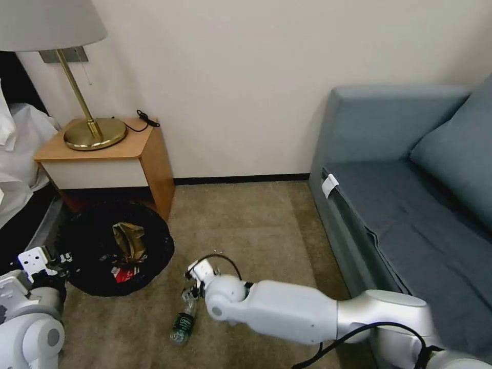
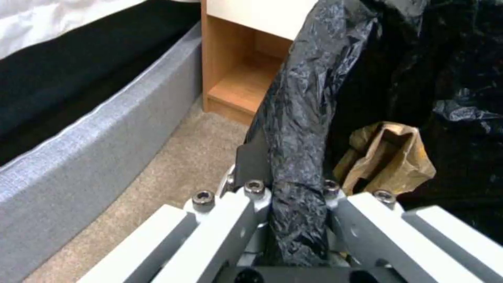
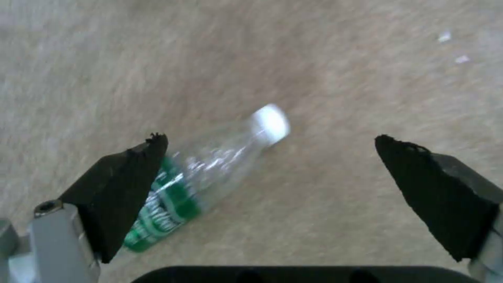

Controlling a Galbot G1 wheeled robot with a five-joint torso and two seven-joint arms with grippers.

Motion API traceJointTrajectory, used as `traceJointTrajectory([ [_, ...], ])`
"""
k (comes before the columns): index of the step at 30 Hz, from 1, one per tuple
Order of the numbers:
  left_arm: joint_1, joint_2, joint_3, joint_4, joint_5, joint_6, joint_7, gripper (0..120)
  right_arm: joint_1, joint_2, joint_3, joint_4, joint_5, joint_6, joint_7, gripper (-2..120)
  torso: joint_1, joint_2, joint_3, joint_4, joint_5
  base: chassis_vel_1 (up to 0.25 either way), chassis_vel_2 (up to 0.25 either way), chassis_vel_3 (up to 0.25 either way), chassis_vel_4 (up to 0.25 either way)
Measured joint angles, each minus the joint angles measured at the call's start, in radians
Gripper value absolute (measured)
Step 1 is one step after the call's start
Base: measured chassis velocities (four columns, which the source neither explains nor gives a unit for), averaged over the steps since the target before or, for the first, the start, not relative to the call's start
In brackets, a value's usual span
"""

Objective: Pick up the trash bin, then pick up the garbage on the floor and place it into the trash bin.

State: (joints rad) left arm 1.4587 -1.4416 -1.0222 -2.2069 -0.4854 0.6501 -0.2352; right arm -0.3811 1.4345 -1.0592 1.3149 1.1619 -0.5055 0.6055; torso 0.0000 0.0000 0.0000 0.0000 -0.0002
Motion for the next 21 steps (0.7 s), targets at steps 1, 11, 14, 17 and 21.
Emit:
traceJointTrajectory([
  [1,-0.001,-0.002,0.003,0.003,0.004,-0.001,0.001,3,-0.004,0.013,-0.011,-0.019,-0.005,0.002,-0.009,100,0.000,0.000,0.000,0.0000,0.0001,0.000,0.000,0.000,0.000],
  [11,-0.006,-0.015,0.013,0.015,0.022,-0.008,0.004,3,-0.020,0.069,-0.059,-0.112,-0.046,0.031,-0.054,100,0.000,0.000,0.000,0.0001,0.0001,0.000,0.000,0.000,0.000],
  [14,-0.008,-0.018,0.018,0.019,0.028,-0.010,0.005,3,-0.022,0.070,-0.064,-0.107,-0.046,0.032,-0.055,100,0.000,0.000,0.000,0.0000,0.0001,0.000,0.000,0.000,0.000],
  [17,-0.011,-0.021,0.022,0.022,0.032,-0.010,0.005,3,-0.026,0.072,-0.072,-0.104,-0.046,0.032,-0.053,100,0.000,0.000,0.000,0.0000,0.0001,0.000,0.000,0.000,0.000],
  [21,-0.012,-0.022,0.024,0.024,0.036,-0.011,0.006,3,-0.035,0.078,-0.077,-0.108,-0.049,0.033,-0.052,100,0.000,0.000,0.000,0.0001,0.0001,0.000,0.000,0.000,0.000],
])
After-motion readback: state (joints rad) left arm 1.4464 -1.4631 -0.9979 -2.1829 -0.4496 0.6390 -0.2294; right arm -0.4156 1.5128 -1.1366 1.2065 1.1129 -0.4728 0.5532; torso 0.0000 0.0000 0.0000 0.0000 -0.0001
